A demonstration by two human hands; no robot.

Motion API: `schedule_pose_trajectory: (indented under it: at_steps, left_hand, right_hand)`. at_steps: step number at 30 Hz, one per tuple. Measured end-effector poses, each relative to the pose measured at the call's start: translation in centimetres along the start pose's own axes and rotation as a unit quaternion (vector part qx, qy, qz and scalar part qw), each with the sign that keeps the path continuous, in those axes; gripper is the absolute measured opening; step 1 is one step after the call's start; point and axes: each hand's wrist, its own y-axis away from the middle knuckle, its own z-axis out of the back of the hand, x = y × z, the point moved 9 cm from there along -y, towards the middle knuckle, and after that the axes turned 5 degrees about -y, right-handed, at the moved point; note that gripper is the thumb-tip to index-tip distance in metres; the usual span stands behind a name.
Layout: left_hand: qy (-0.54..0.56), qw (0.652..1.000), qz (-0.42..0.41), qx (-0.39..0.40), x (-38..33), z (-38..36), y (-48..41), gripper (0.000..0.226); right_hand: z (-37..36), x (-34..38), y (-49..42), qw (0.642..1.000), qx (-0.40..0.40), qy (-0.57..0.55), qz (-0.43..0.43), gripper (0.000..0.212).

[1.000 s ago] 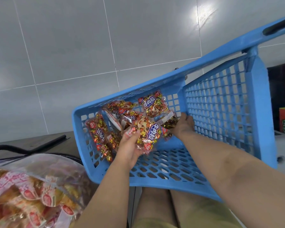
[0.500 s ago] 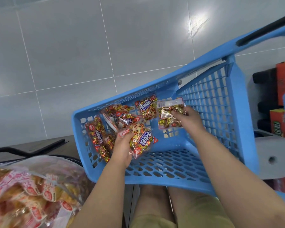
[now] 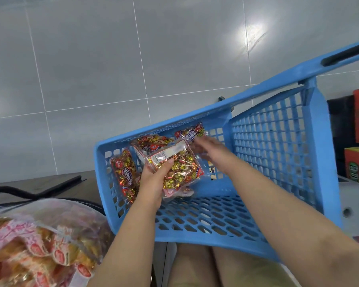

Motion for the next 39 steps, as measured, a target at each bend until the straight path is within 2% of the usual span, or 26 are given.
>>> schedule_pose_trajectory:
  at_steps: [2,3,5,7,9,10,12,13,16,17,22,25,27,30,33,35,37,39]
  left_hand:
    - [-0.001,1.0,0.006,-0.006,0.3,0.8,-0.4,0.047]
    - [-0.013,1.0,0.005,-0.008,0.5,1.1,-0.6,0.044]
    - [-0.045,0.999,-0.002,-0.011,0.7,1.7,-0.9,0.041]
    - [-0.063,0.998,-0.008,-0.015,0.7,2.2,-1.2,0.038]
    - [-0.065,0.998,-0.016,-0.016,0.6,2.4,-1.3,0.04]
    - [-0.063,0.998,-0.018,-0.014,0.5,2.4,-1.2,0.043]
    - [-0.054,0.998,-0.016,-0.01,0.4,2.4,-1.0,0.051]
    - [-0.048,0.999,-0.016,-0.009,0.4,2.4,-1.0,0.053]
    - [-0.04,0.999,-0.019,-0.015,0.4,2.6,-0.7,0.045]
    - [-0.031,0.999,-0.017,-0.017,0.4,2.6,-0.5,0.043]
    - [0.015,0.999,-0.011,-0.027,-0.2,3.1,2.5,0.026]
    - [0.001,0.998,-0.021,-0.052,-1.0,4.4,5.2,0.03]
    - [-0.009,0.997,-0.032,-0.065,-1.6,5.2,7.5,0.04]
    - [-0.018,0.995,-0.045,-0.084,-1.5,6.5,12.0,0.035]
    - [-0.007,0.994,-0.052,-0.096,-0.3,8.0,17.0,0.031]
    - [0.007,0.991,-0.058,-0.124,1.5,9.3,20.2,0.032]
    - [0.044,0.986,-0.066,-0.148,3.5,10.5,23.3,0.033]
    - [0.095,0.977,-0.084,-0.17,5.4,11.4,26.1,0.034]
  right_hand:
    - [3.3,-0.1,-2.5,0.987,-0.155,0.045,0.007,0.051]
    - [3.9,-0.5,-3.7,0.979,-0.181,0.096,-0.013,0.063]
    - [4.1,-1.9,-5.9,0.964,-0.176,0.187,-0.072,0.085]
    - [4.3,-2.7,-7.2,0.944,-0.194,0.241,-0.111,0.098]
    - [4.4,-2.9,-7.6,0.937,-0.225,0.241,-0.114,0.1]
    - [4.1,-3.1,-7.8,0.945,-0.23,0.205,-0.106,0.101]
    - [3.1,-3.6,-7.8,0.97,-0.207,0.097,-0.084,0.097]
    - [2.6,-3.8,-7.6,0.977,-0.189,0.07,-0.071,0.087]
    - [1.8,-3.8,-5.8,0.982,-0.146,0.113,-0.036,0.034]
    - [2.0,-3.6,-4.7,0.982,-0.152,0.106,-0.021,0.026]
    - [4.4,-2.9,2.4,0.988,-0.152,-0.039,0.015,0.034]
    - [5.0,-2.0,6.4,0.992,-0.105,-0.069,0.019,0.031]
    - [4.5,-1.2,9.0,0.995,-0.068,-0.077,0.008,0.043]
    - [2.6,0.0,13.2,0.998,0.009,-0.059,-0.011,0.036]
    - [0.3,1.3,17.1,0.998,0.063,0.002,-0.014,0.041]
    - [-1.7,2.0,19.5,0.994,0.106,0.031,-0.005,0.035]
    - [-4.0,2.1,21.6,0.988,0.146,0.054,-0.001,0.034]
    - [-6.2,1.7,23.4,0.982,0.172,0.082,0.005,0.042]
